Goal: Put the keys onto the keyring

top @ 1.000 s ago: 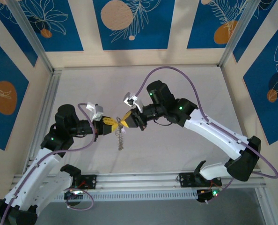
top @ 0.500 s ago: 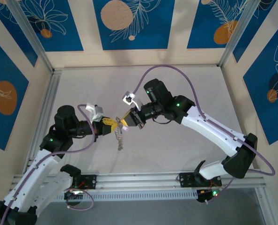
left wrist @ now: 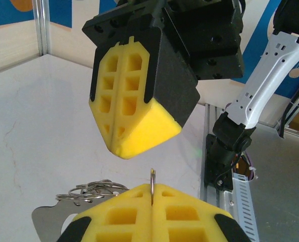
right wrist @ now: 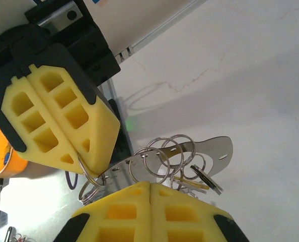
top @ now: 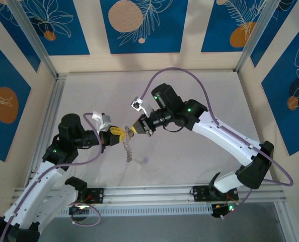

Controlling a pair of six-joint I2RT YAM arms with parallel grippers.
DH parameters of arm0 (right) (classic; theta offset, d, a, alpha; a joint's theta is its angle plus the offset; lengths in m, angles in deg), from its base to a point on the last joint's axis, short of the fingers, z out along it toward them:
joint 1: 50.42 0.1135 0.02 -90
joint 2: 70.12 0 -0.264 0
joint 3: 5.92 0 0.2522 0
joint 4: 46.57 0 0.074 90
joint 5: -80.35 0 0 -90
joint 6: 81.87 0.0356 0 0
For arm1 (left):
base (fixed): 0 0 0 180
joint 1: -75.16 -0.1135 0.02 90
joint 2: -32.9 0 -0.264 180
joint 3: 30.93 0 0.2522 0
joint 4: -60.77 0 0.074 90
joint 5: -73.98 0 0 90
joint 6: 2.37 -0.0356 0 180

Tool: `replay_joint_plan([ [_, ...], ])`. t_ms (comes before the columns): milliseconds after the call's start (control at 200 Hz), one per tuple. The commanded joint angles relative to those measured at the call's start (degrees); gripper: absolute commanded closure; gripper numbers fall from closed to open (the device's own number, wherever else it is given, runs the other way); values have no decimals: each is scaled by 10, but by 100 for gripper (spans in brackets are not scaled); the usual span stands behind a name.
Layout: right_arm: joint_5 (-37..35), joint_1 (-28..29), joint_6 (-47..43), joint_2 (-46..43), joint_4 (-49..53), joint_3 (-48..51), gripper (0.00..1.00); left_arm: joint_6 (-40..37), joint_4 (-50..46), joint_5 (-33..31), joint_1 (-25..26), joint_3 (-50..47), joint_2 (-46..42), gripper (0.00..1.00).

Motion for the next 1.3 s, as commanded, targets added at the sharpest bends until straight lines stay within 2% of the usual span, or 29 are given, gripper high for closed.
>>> replay_joint_plan([
  [0,-13,8,0,4,23,-15,100,-12,0,5,4,18,-7,100],
  [195,-22,-16,31,-22,2,37,100,-11,-20,-39,3,21,-2,100],
  [285,-11,-45,59,-63,-31,120,74,0,-26,-61,1,22,7,100],
  [310,-10,-50,64,-77,-39,146,64,4,-29,-68,0,23,10,100],
  [380,-28,-56,79,-113,-42,208,43,15,-38,-94,-1,27,25,100],
  [500,-58,-35,80,-180,-38,297,29,44,-36,-124,-13,24,40,100],
  [585,-46,-17,94,-216,-39,346,23,76,-22,-144,-32,16,45,100],
  [795,-26,86,125,-189,-37,381,17,108,-58,-203,-90,25,75,100],
  [1010,-64,191,94,-69,-42,326,18,146,-63,-179,-178,12,68,100],
  [1155,-54,228,30,34,-48,275,26,148,-68,-144,-217,6,60,100],
  [1295,-41,240,-15,99,-63,246,35,143,-75,-135,-231,4,44,100],
])
